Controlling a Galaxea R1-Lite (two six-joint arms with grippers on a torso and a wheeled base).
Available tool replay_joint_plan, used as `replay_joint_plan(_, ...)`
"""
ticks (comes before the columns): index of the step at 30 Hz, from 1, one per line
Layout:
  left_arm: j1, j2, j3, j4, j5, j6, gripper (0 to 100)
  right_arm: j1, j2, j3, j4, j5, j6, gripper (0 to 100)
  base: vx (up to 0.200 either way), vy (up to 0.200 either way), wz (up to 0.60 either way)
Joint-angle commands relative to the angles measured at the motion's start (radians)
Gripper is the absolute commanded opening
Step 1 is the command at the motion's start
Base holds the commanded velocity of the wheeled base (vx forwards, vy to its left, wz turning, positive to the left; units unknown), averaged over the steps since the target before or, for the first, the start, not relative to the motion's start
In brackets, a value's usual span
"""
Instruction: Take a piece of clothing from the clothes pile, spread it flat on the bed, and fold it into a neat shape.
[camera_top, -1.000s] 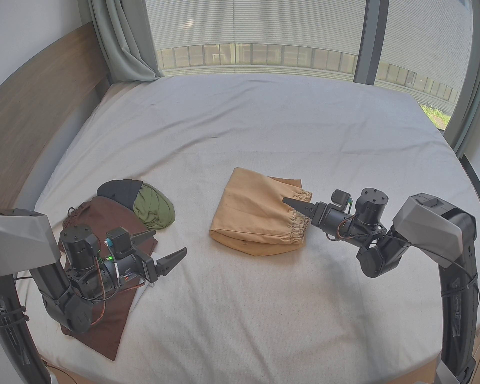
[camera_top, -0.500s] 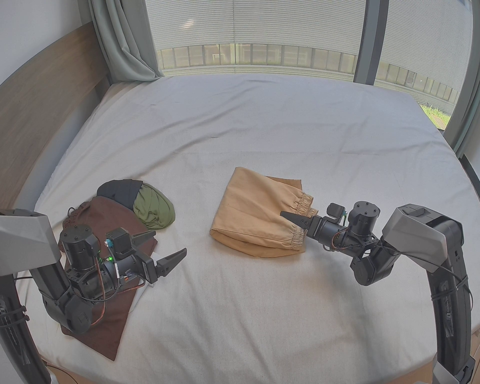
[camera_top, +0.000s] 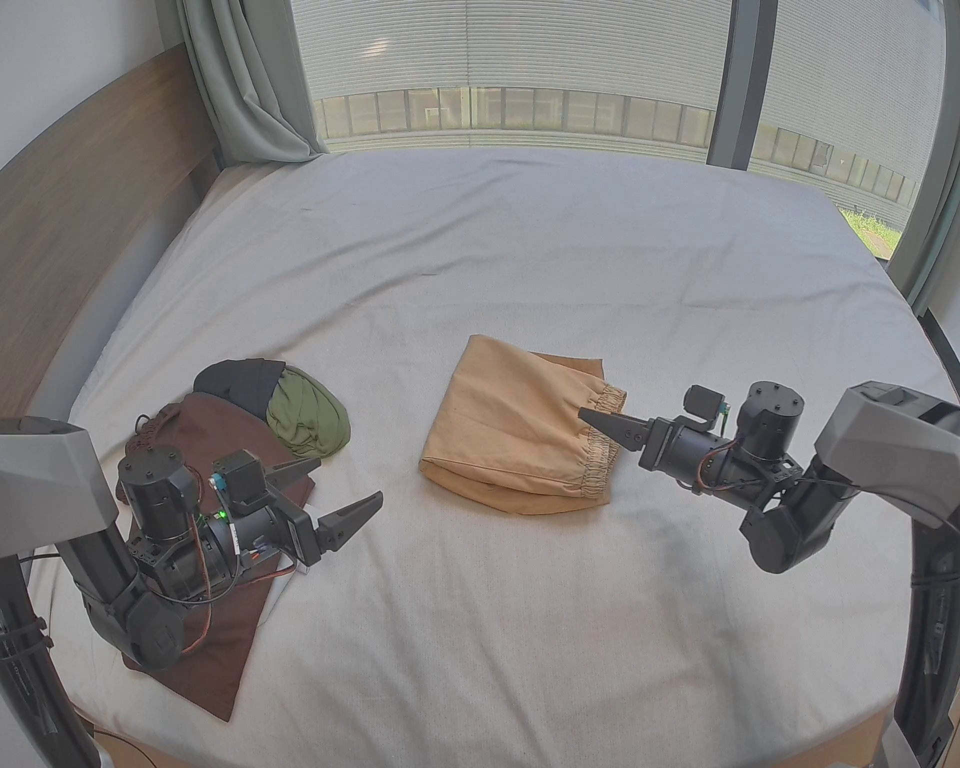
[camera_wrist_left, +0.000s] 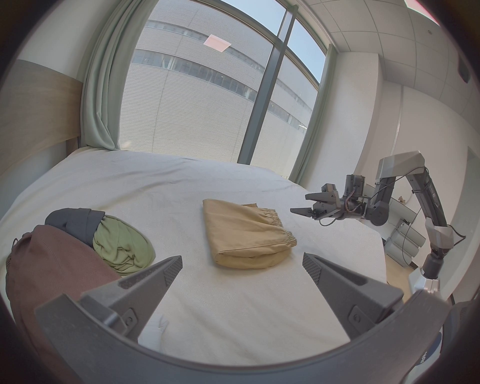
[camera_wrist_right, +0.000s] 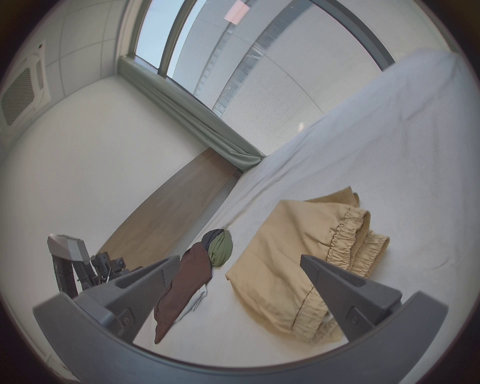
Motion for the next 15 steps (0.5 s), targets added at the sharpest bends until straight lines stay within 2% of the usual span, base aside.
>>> replay_joint_plan(1,-0.036,-0.086,0.056,-0.001,-0.007,0.002,100,0.019,-0.298,0.260,-0.017,-0.041,-0.154,100,0.000,0.000,0.00)
replay_joint_plan(4,-0.041,-0.124,0.088,-0.001,-0.005,0.002,100,0.025,-0.385,0.360,-0.014,-0.055,-0.220,100,0.000,0.000,0.00)
replay_joint_plan(8,-0.038,-0.166,0.131,-0.001,0.006,0.015,100,0.051,-0.454,0.487,-0.022,-0.133,-0.309,100,0.000,0.000,0.00)
replay_joint_plan(15,-0.038,-0.289,0.239,0.004,0.009,0.067,100,0.043,-0.511,0.636,-0.099,-0.190,-0.476,100,0.000,0.000,0.00)
